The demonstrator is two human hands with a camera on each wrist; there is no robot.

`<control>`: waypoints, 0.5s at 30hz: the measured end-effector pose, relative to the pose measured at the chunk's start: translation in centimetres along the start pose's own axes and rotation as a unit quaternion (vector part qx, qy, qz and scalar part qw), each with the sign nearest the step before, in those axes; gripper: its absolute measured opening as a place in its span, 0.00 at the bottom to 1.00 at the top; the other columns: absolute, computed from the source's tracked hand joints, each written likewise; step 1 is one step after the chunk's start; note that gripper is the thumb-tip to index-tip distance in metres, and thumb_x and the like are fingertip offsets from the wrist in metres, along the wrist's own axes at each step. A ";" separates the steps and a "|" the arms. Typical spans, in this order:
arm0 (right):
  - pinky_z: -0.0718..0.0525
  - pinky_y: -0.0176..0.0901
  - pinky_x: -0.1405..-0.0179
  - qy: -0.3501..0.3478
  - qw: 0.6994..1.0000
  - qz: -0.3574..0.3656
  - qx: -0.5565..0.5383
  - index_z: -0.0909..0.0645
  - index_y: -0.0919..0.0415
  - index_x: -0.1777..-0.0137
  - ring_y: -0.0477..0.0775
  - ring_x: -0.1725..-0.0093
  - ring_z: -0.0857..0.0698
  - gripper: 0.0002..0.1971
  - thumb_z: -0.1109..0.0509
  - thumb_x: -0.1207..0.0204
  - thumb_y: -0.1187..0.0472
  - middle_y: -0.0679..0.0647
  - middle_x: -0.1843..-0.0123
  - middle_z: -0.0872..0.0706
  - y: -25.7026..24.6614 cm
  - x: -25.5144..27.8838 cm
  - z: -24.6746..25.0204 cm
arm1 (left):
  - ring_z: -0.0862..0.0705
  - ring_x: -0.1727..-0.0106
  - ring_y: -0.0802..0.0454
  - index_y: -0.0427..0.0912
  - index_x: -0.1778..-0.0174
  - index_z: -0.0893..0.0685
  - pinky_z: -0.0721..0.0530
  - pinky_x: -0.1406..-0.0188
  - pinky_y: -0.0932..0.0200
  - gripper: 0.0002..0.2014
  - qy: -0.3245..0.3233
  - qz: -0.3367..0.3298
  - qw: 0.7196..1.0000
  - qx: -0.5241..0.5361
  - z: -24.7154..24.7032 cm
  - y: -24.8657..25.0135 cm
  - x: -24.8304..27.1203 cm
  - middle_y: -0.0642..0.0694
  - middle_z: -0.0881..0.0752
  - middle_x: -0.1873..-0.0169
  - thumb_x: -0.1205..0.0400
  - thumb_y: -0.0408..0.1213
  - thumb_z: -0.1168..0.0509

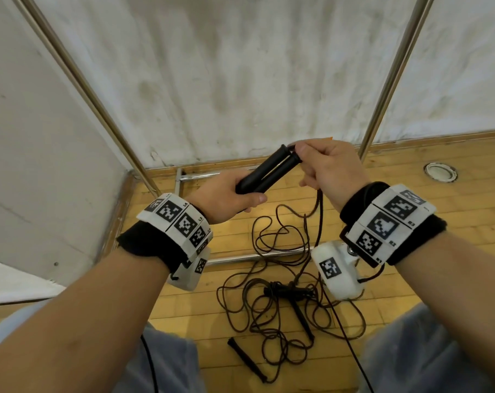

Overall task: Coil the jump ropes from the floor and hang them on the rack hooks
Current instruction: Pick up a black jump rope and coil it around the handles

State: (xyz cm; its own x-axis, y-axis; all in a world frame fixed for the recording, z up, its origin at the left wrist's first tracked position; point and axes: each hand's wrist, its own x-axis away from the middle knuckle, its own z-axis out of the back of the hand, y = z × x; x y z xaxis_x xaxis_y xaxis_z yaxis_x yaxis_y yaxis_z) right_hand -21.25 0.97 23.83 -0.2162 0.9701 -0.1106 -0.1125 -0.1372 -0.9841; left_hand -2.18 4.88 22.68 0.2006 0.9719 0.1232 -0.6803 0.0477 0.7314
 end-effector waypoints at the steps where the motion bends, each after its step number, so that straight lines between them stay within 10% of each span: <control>1: 0.20 0.38 0.72 0.014 1.000 -0.001 0.007 0.15 0.60 0.48 0.40 0.83 0.31 0.10 0.39 0.17 0.61 0.40 0.83 0.32 -0.1 -0.2 0.0 | 0.15 0.64 0.59 0.56 0.54 0.22 0.21 0.63 0.62 0.05 0.008 0.001 1.000 -0.006 -0.1 0.0 0.0 0.52 0.14 0.65 0.20 0.44 0.32; 8: 0.24 0.36 0.75 0.065 0.991 0.013 0.116 0.14 0.64 0.57 0.55 0.74 0.22 0.18 0.40 0.17 0.53 0.48 0.78 0.32 0.1 -1.5 0.0 | 0.17 0.62 0.61 0.58 0.33 0.29 0.23 0.66 0.68 0.22 0.133 -0.030 0.987 -0.086 -0.2 0.1 0.3 0.61 0.18 0.59 0.21 0.43 0.30; 15: 0.26 0.53 0.71 0.082 0.992 0.032 0.087 0.26 0.54 0.74 0.56 0.74 0.32 0.23 0.40 0.18 0.46 0.50 0.78 0.34 -0.6 -1.7 -0.3 | 0.15 0.72 0.61 0.52 0.53 0.21 0.22 0.77 0.69 0.07 0.121 -0.011 0.992 0.035 0.1 1.0 0.3 0.52 0.14 0.65 0.22 0.40 0.29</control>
State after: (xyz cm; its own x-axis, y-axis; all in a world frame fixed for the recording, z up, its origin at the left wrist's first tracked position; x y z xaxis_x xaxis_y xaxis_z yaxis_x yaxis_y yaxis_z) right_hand -20.52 -0.57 24.58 -0.0684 0.9757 -0.2081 -0.2731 -0.2190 -0.9367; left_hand -2.77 5.20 23.53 0.0336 0.9981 -0.0518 -0.6245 0.0615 0.7786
